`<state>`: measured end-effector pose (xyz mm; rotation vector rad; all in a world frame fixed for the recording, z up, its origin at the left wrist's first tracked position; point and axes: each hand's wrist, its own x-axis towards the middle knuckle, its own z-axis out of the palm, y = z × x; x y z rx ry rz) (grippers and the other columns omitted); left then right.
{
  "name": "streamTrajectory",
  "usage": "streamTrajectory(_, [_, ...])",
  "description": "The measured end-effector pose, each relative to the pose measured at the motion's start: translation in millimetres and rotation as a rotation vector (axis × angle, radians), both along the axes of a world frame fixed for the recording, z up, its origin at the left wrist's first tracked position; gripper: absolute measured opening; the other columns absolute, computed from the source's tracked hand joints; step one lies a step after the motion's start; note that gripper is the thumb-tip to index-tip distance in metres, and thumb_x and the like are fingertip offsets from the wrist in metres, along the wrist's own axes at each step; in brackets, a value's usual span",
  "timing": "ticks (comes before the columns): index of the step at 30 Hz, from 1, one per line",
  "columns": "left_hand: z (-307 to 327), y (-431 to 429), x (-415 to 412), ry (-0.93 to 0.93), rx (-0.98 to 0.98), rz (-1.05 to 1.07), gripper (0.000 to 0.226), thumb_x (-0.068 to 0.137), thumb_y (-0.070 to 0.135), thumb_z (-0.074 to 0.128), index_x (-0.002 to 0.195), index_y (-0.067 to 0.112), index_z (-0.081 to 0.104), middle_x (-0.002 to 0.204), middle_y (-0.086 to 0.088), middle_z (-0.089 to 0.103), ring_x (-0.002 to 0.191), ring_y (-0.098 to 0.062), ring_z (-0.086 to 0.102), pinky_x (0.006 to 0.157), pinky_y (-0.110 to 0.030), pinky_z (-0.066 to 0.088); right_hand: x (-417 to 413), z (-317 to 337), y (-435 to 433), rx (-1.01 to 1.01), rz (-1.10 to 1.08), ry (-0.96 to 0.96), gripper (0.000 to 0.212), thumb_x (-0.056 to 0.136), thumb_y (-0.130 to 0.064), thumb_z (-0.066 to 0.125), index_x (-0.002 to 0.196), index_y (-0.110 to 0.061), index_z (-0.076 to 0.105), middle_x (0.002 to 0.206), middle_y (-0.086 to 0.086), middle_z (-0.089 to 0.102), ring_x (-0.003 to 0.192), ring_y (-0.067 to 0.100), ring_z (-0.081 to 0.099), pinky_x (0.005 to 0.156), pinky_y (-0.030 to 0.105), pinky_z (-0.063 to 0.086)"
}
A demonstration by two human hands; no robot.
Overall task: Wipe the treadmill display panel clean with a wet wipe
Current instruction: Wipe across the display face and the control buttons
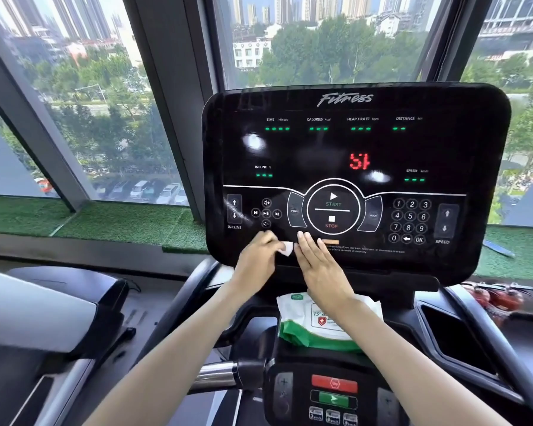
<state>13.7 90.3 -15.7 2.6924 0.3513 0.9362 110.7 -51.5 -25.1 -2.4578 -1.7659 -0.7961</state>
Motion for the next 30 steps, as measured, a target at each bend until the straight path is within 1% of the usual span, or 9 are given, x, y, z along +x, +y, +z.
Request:
streamTrajectory(4, [5.6,31.3,-16.5,-0.136,-0.154,0.262,0.025,0.079,-0.010,0.058,0.091,0.008,0.070,0.088,-0.002,0.059,0.083,-0.018,0.057,0.071,-0.034,0.051,-1.6,3.8,-0.9,-0.023,0.007,0.055,0.064,0.069,0.004,0.043,0.132,0.007,0.042,0.144,0.025,0.034,0.135,0.034,0.032,0.111,0.045,0.028])
streamTrajectory(6, [3.9,26.8,-18.7,-0.150,-0.165,0.335,0.026,0.078,-0.008,0.060,0.090,0.012,0.070,0.086,0.000,0.061,0.082,-0.019,0.059,0.069,-0.036,0.051,-2.0,2.8,0.0,-0.027,0.003,0.059,0.063,0.070,0.004,0.039,0.132,0.007,0.043,0.144,0.025,0.034,0.135,0.034,0.032,0.112,0.045,0.026])
streamTrajectory(10, [3.3,-24.8,15.4,-0.050,-0.070,0.182,0.022,0.081,0.003,0.060,0.091,0.021,0.068,0.086,0.003,0.058,0.080,-0.019,0.059,0.060,-0.034,0.051,1.5,1.8,-5.0,0.001,-0.023,0.121,0.065,0.071,0.001,0.021,0.130,0.008,0.045,0.141,0.023,0.040,0.133,0.032,0.036,0.111,0.044,0.014])
streamTrajectory(13, [3.3,-25.9,20.9,-0.035,-0.055,0.158,0.021,0.083,0.004,0.057,0.093,0.019,0.067,0.090,0.003,0.057,0.083,-0.017,0.058,0.059,-0.034,0.051,7.6,0.1,-23.9,0.022,-0.069,0.146,0.061,0.074,-0.001,0.021,0.128,0.009,0.047,0.139,0.024,0.042,0.132,0.033,0.038,0.110,0.044,0.015])
streamTrajectory(17, [5.1,5.2,0.0,-0.224,-0.326,0.507,0.021,0.083,-0.004,0.050,0.092,0.010,0.061,0.098,-0.005,0.056,0.079,-0.025,0.058,0.065,-0.038,0.051,14.3,-2.1,-42.8,0.089,-0.125,0.147,0.061,0.076,0.000,0.019,0.133,0.010,0.039,0.143,0.026,0.035,0.136,0.035,0.030,0.111,0.046,0.020])
streamTrajectory(19, [7.0,-7.3,9.0,-0.276,-0.358,0.590,0.022,0.080,-0.009,0.050,0.093,0.006,0.058,0.097,-0.010,0.054,0.080,-0.028,0.057,0.065,-0.036,0.049,13.3,-4.2,-44.1,0.093,-0.148,0.163,0.061,0.075,0.003,0.023,0.132,0.011,0.041,0.142,0.028,0.035,0.135,0.037,0.031,0.112,0.047,0.025])
streamTrajectory(25, [-1.0,-67.7,47.9,-0.131,-0.170,0.241,0.026,0.078,-0.009,0.053,0.095,0.008,0.063,0.091,-0.006,0.055,0.081,-0.024,0.055,0.065,-0.035,0.049,16.7,-12.0,-45.2,0.032,-0.156,0.142,0.064,0.075,-0.002,0.015,0.133,0.013,0.037,0.144,0.030,0.031,0.136,0.040,0.027,0.112,0.049,0.020])
streamTrajectory(27, [0.6,-50.1,35.4,-0.164,-0.227,0.301,0.025,0.078,-0.009,0.053,0.095,0.006,0.062,0.093,-0.008,0.055,0.080,-0.025,0.055,0.066,-0.034,0.048,16.9,-11.0,-45.1,0.041,-0.147,0.138,0.060,0.075,0.000,0.024,0.133,0.013,0.038,0.143,0.031,0.032,0.135,0.040,0.029,0.112,0.050,0.024])
streamTrajectory(30, [3.7,-18.7,17.8,-0.261,-0.419,0.572,0.018,0.083,-0.007,0.049,0.096,0.003,0.056,0.100,-0.011,0.052,0.081,-0.028,0.054,0.067,-0.035,0.044,13.3,-9.8,-42.8,0.048,-0.152,0.143,0.063,0.071,0.001,0.040,0.133,0.013,0.038,0.143,0.032,0.032,0.135,0.041,0.028,0.111,0.050,0.024])
